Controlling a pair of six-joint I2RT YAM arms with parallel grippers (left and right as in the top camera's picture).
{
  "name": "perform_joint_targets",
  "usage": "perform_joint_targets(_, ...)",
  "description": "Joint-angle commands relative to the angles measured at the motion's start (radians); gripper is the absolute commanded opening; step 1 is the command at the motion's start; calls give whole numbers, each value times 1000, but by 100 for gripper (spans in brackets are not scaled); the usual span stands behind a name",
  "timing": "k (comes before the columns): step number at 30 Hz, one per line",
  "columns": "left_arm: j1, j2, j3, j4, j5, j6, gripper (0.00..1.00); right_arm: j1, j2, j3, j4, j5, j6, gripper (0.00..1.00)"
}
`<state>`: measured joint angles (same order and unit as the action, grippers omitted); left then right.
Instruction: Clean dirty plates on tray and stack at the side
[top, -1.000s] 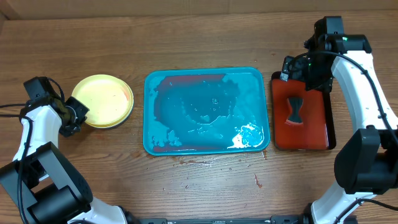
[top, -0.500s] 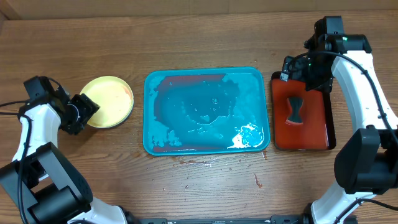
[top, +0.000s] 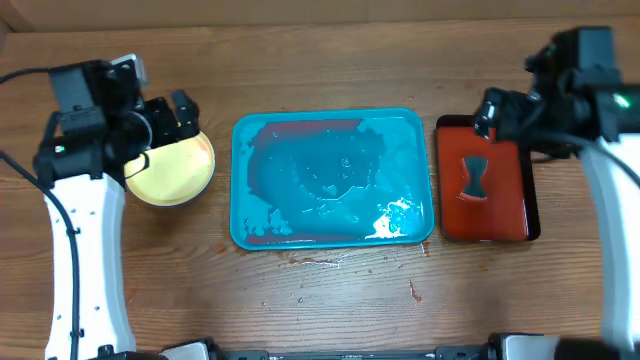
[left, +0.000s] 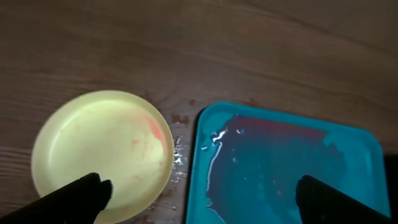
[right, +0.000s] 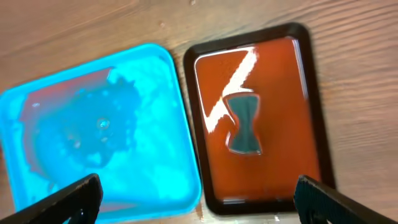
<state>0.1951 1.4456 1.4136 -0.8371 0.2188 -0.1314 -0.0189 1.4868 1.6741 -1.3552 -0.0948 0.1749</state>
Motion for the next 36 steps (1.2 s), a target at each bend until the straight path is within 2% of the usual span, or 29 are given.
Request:
perform_joint_targets(1,-36,26,0,3,-151,31,100,-3,-127,29,-48,32,-7,100)
perform_joint_targets(7,-58,51,0,0,-151,31,100,-3,-323,29,-173,31,-6,100)
perform_joint_targets(11,-57,55,0,0,-151,31,100,-3,-412,29,-196,12,-6,100)
perform_joint_targets(24,-58,55,0,0,-151,31,100,-3,-455,26,-204,33,-7,100)
perform_joint_targets(27,-58,55,0,0,-151,31,100,-2,-460,-12,-102,57,-23,100)
perform_joint_targets(30,-58,55,0,0,-151,31,100,7,-512,-105,77,56,-52,100)
perform_joint_targets(36,-58,55,0,0,-151,31,100,13,-678,-454,498,56,-53,100)
